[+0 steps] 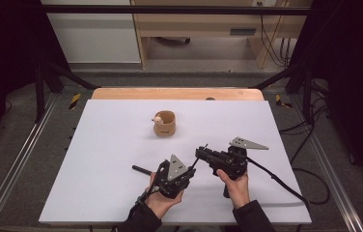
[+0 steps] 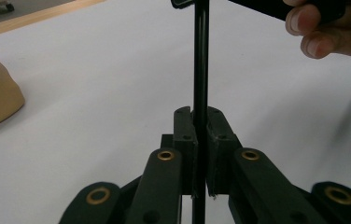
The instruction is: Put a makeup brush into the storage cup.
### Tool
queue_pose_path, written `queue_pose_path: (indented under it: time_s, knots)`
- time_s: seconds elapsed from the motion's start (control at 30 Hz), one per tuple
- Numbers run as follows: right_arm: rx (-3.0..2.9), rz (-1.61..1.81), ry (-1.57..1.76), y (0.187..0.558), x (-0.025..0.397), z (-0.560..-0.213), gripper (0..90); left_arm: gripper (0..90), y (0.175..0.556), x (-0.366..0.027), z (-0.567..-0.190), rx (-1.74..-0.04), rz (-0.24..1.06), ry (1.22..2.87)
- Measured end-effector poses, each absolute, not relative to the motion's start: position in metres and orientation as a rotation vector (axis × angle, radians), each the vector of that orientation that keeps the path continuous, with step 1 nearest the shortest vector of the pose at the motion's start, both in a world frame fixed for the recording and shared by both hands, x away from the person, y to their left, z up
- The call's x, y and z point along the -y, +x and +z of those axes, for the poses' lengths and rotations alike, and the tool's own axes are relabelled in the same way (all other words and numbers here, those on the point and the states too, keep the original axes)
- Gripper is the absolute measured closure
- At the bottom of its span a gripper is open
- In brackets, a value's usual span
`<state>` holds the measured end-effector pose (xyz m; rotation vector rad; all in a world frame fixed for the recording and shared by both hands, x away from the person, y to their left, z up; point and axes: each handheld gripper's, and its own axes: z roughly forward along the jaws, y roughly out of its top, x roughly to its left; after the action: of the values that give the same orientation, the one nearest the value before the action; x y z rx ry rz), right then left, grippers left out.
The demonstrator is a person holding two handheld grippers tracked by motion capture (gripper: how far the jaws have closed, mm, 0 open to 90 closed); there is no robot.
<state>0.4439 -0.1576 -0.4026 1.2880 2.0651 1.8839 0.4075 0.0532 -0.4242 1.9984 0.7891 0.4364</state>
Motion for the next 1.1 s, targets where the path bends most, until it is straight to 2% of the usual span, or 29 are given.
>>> queue_pose_path:
  time_s: [0.67, 0.8, 0.9, 0.93, 1.1]
  knots:
    - [-2.090, 1.977, 1.280, 0.443, 0.159, -0.401, 85.1, 83.6, 0.407, -0.051, -0.427, -0.783, 0.435, 2.008]
    - [-2.084, 1.979, 1.276, 0.442, 0.159, -0.401, 85.2, 75.2, 0.407, -0.051, -0.427, -0.779, 0.437, 2.004]
    - [-2.087, 1.964, 1.269, 0.442, 0.160, -0.401, 85.1, 65.6, 0.407, -0.051, -0.425, -0.775, 0.447, 1.992]
    - [-2.091, 1.958, 1.269, 0.442, 0.159, -0.401, 85.1, 58.7, 0.406, -0.051, -0.422, -0.771, 0.455, 1.987]
    - [-2.095, 1.954, 1.255, 0.443, 0.159, -0.402, 85.1, 49.2, 0.408, -0.051, -0.413, -0.759, 0.477, 1.976]
